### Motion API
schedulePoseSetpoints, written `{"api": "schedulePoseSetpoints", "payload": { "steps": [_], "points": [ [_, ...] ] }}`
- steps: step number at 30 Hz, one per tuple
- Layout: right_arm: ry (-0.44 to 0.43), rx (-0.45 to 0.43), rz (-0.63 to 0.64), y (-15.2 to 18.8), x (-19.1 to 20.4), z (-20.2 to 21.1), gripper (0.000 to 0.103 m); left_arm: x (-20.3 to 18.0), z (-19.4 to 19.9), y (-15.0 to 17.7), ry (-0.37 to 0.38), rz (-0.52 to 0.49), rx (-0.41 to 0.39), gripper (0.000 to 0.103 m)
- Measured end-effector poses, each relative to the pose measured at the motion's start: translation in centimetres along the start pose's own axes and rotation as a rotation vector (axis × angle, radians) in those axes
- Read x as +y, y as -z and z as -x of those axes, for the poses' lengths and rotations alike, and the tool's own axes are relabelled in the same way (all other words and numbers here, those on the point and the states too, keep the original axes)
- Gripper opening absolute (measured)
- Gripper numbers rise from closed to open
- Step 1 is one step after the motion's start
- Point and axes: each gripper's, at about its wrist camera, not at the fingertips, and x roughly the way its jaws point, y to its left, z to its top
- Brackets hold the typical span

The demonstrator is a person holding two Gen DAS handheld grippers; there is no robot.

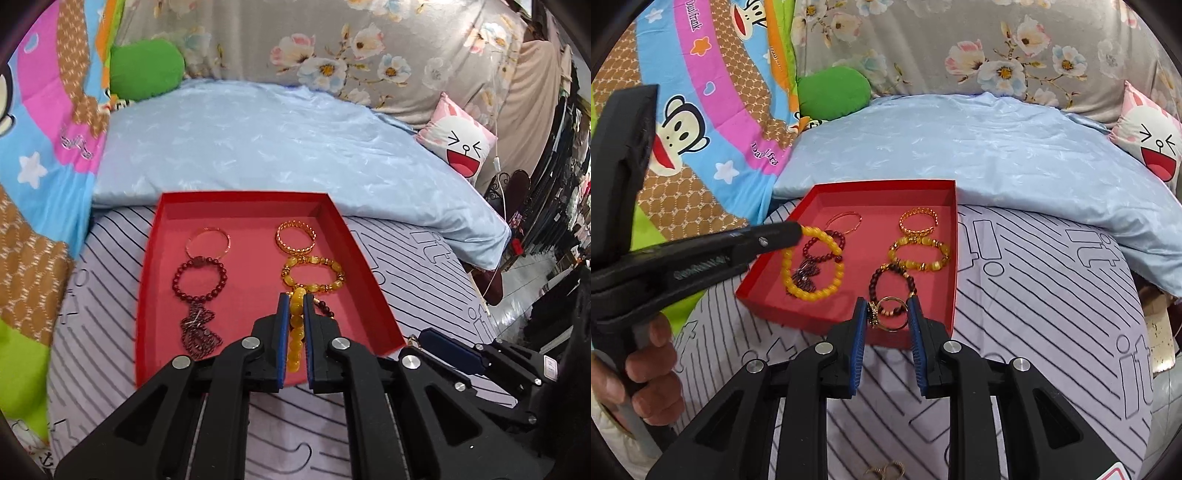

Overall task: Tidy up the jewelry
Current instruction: 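Carry both items over the red tray and open both tools to drop them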

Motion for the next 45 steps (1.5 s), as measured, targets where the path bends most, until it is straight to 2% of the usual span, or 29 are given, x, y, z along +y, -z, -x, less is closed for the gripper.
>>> {"api": "schedulePoseSetpoints", "payload": {
  "steps": [4,11,16,20,23,29,34,45],
  "points": [
    [-0.005,0.025,0.006,-1.7,-0.2,-2.8,0.021,1.2,-4.0,-0.1,-0.019,0.006,0.066,0.007],
    [-0.038,0.073,0.022,-5.6,0.2,-7.7,0.021,3.3,-7.6,-0.1,-0.094,0.002,0.121,0.007],
    [-0.051,0.117,0.033,-8.0,1.2,-11.4,0.021,3.9,-8.2,-0.6,-0.134,-0.020,0.119,0.007],
    [-0.039,0.148,0.044,-8.7,1.9,-13.8,0.021,4.0,-8.1,-1.2,-0.171,-0.034,0.087,0.008],
    [-0.030,0.159,0.042,-8.9,1.9,-14.9,0.022,4.4,-8.0,-1.6,-0.189,-0.030,0.076,0.013],
    [-0.019,0.149,0.032,-8.7,1.7,-14.9,0.023,5.3,-7.6,-1.9,-0.212,-0.001,0.059,0.031],
    [-0.019,0.133,0.022,-8.4,1.3,-13.7,0.023,5.0,-7.0,-1.7,-0.229,-0.014,0.044,0.032],
    [-0.016,0.069,0.024,-6.0,1.1,-7.4,0.025,3.2,-3.4,0.2,-0.245,-0.058,0.011,0.032]
  ]
}}
